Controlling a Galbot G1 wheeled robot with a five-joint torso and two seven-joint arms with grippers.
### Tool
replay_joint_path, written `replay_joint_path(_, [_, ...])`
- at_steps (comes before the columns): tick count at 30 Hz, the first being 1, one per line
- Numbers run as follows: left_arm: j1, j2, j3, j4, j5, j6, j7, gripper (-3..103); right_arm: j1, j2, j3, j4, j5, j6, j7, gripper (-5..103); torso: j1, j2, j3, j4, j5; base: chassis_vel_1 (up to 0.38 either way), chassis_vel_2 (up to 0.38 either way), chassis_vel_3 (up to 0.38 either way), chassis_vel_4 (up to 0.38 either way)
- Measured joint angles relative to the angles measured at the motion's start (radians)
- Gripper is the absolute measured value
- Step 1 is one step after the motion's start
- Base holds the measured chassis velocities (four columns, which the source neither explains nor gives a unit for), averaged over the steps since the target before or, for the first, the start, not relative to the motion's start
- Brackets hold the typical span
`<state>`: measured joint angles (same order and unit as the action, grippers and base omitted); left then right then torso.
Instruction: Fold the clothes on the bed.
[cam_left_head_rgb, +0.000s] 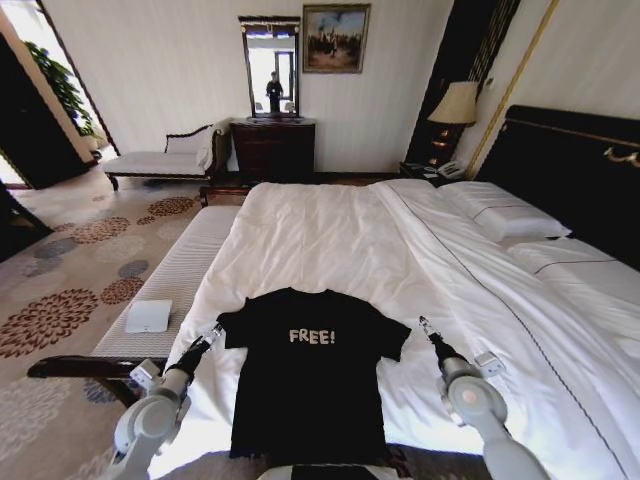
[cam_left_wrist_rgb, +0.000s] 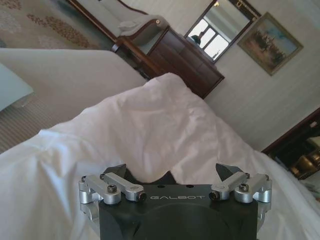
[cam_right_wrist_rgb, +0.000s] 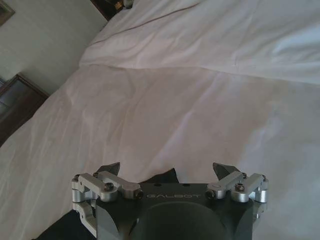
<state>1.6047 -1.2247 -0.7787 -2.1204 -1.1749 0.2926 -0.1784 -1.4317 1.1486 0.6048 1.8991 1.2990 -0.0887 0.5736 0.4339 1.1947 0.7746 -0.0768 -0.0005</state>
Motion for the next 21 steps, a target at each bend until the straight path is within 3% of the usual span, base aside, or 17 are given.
replay_joint_path(3, [0.011, -0.005, -0.036, -0.047, -0.032, 0.009, -0.002, 100, 0.016, -0.004, -0.015, -0.024, 0.021, -0.01, 0.003, 100, 0.0, 0.0, 0.0, -0.0001, -0.0001, 0.0, 0.0, 0.0, 0.0])
replay_joint_path(8, [0.051, -0.018, -0.117, -0.155, -0.157, 0.037, 0.021, 100, 0.058, -0.039, -0.039, -0.099, 0.04, -0.009, -0.118, 100, 0.0, 0.0, 0.0, 0.0, 0.0, 0.0, 0.0, 0.0, 0.0])
replay_joint_path(12, [0.07, -0.024, -0.137, -0.17, -0.174, 0.032, 0.051, 100, 0.086, -0.04, -0.052, -0.139, 0.047, -0.001, -0.147, 100, 0.0, 0.0, 0.0, 0.0, 0.0, 0.0, 0.0, 0.0, 0.0])
replay_joint_path(21, [0.08, -0.047, -0.141, -0.159, -0.144, 0.022, 0.034, 100, 0.114, 0.004, -0.083, -0.214, 0.048, 0.027, -0.194, 100, 0.0, 0.0, 0.0, 0.0, -0.0001, 0.0, 0.0, 0.0, 0.0])
